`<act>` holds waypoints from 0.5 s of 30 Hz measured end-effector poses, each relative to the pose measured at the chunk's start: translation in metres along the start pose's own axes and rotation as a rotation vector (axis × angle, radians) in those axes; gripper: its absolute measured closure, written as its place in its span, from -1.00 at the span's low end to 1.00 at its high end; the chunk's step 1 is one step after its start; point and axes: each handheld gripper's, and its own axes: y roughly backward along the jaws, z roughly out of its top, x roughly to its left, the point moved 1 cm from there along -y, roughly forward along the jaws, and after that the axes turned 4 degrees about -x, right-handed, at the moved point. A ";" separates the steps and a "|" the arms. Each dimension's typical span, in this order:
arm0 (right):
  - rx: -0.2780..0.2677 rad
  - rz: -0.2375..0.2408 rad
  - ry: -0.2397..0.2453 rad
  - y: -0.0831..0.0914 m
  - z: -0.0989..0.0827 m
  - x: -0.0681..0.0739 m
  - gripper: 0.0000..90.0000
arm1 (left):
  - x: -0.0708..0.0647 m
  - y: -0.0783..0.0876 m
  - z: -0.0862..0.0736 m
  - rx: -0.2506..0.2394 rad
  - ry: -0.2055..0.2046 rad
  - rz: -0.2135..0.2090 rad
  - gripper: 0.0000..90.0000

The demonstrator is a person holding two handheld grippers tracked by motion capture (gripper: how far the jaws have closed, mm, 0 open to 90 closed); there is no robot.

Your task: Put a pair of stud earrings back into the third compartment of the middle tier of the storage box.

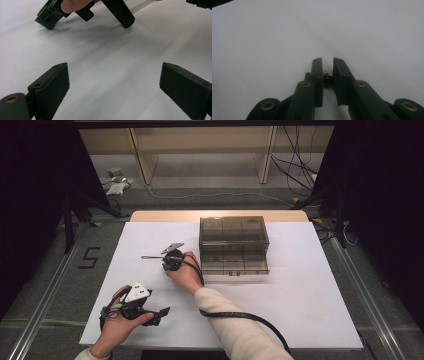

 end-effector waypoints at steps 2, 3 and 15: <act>-0.001 -0.002 0.000 0.000 0.000 0.000 0.79 | 0.000 0.000 0.000 0.001 0.000 -0.001 -0.80; -0.002 -0.003 -0.001 0.000 0.000 0.000 0.79 | 0.000 0.000 0.000 0.000 0.000 -0.001 -0.80; -0.025 0.015 0.011 0.008 -0.001 0.000 0.79 | 0.000 0.000 0.000 0.001 0.000 0.001 -0.80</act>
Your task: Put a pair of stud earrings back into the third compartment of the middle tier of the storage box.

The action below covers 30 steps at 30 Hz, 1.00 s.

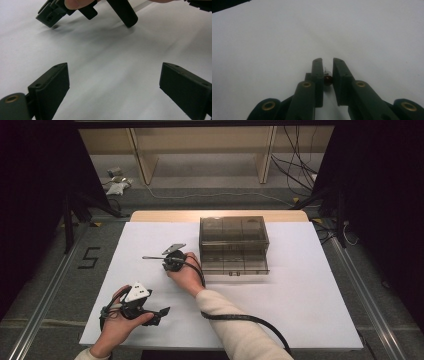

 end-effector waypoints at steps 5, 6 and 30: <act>-0.022 0.008 0.016 0.009 0.004 0.001 0.79 | 0.000 0.000 0.000 0.002 -0.004 0.001 -0.79; -0.021 0.010 0.016 0.012 0.005 0.001 0.79 | 0.000 0.000 0.000 0.003 -0.004 0.002 -0.79; -0.061 0.008 -0.002 0.056 0.010 -0.016 0.79 | 0.001 -0.001 -0.001 0.009 -0.004 0.013 -0.79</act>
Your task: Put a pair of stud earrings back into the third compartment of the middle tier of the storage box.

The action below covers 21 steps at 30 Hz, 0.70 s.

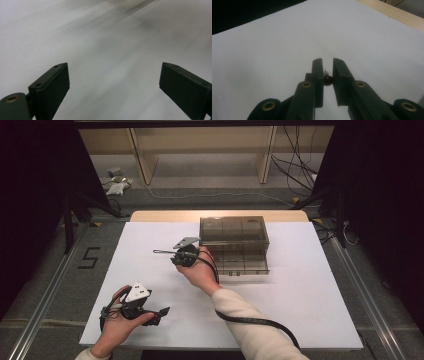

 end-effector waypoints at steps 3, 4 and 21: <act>-0.003 -0.003 -0.003 0.007 -0.001 -0.003 0.79 | 0.000 0.000 0.000 0.000 -0.001 0.001 -0.79; -0.007 -0.003 -0.010 0.009 -0.001 -0.004 0.79 | 0.000 0.000 0.000 -0.001 0.002 0.001 -0.79; -0.031 -0.018 -0.029 0.039 -0.006 -0.020 0.79 | -0.001 -0.001 0.000 0.002 0.003 0.000 -0.79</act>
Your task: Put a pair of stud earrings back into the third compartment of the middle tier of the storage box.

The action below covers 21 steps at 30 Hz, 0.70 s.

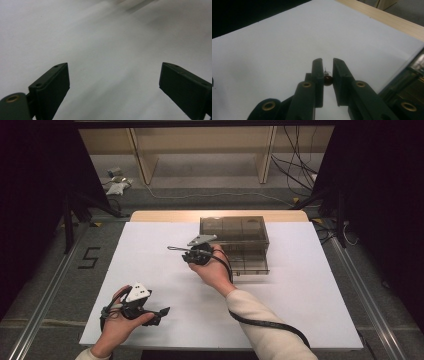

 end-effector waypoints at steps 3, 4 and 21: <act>-0.010 -0.002 -0.022 0.007 -0.002 -0.005 0.79 | 0.000 0.000 0.000 -0.001 0.001 0.001 -0.79; -0.013 -0.007 -0.021 0.009 -0.002 -0.007 0.79 | 0.000 0.000 0.000 -0.001 0.001 0.001 -0.79; -0.032 -0.052 -0.039 0.039 -0.010 -0.029 0.79 | -0.001 0.000 0.000 0.000 0.000 0.002 -0.79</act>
